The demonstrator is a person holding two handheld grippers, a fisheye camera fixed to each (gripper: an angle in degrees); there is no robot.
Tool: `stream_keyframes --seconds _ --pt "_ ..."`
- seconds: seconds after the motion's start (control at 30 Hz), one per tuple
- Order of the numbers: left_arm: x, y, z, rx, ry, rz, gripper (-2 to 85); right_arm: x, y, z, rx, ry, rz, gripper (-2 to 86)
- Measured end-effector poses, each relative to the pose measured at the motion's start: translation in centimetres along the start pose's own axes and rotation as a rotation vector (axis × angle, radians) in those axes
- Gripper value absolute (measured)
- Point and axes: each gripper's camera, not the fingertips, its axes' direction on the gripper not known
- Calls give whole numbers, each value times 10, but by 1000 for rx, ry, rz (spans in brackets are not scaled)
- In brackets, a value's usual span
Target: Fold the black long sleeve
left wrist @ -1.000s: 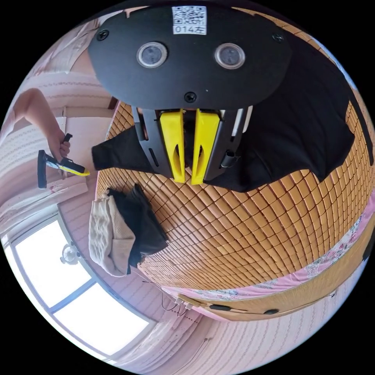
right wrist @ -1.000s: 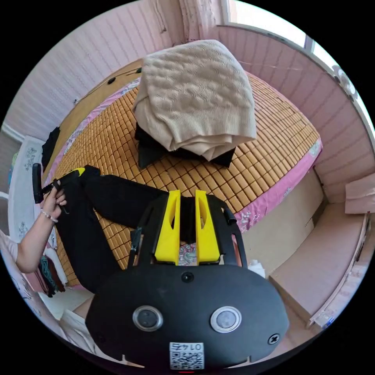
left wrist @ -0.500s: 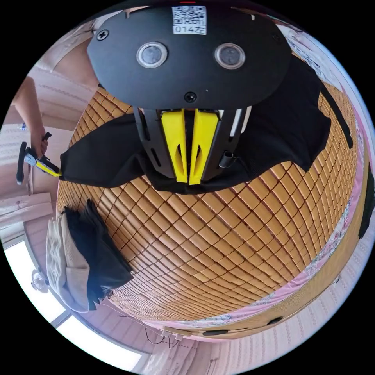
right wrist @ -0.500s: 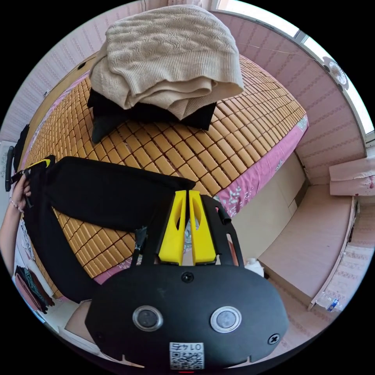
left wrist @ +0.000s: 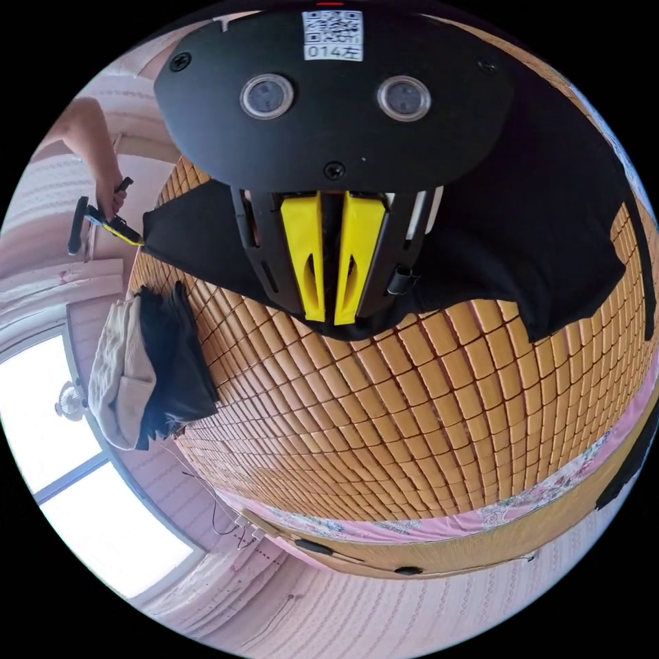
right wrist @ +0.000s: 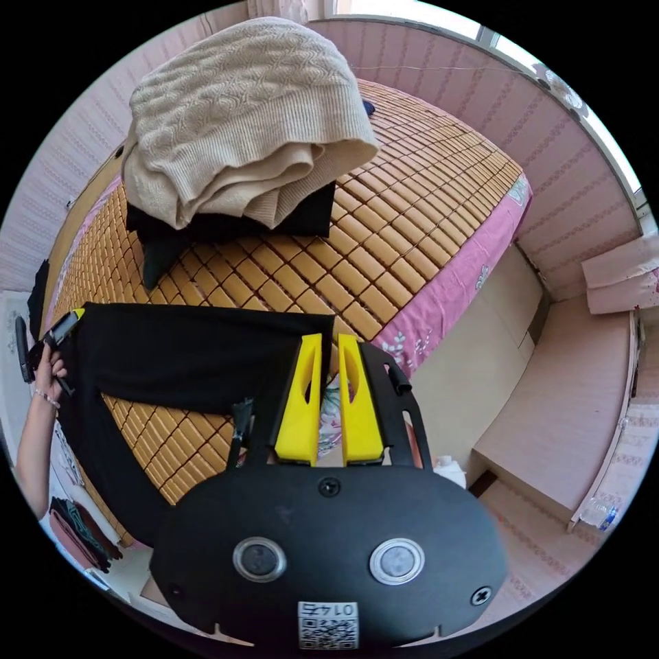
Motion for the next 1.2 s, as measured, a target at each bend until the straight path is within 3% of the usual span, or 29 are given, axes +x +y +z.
stream_keyframes --seconds 0.13,0.33,0.43,0.63,0.87,1.03,1.17,1.2 --pt "-11 39 -41 40 -31 28 38 -3 4 -25 -5 9 7 47" --pt "-44 144 -112 24 -113 -31 41 -91 8 -70 -2 77 -256 49" --pt "-65 200 -144 18 -144 -130 41 -176 6 -83 34 15 -470 48" --pt "-110 296 -187 43 -194 -331 41 -403 18 -86 69 -296 -926 49" --pt "-148 368 -206 18 -186 -418 46 -683 111 -117 -28 -519 -1448 58" --pt "-161 402 -212 27 -151 -395 39 -800 191 -110 2 -387 -1599 71" --pt "-173 429 -224 72 -88 -430 38 -857 222 -69 -65 -112 -1598 62" --pt "-176 435 -228 78 -78 -429 39 -857 221 -75 -28 -185 -1594 39"
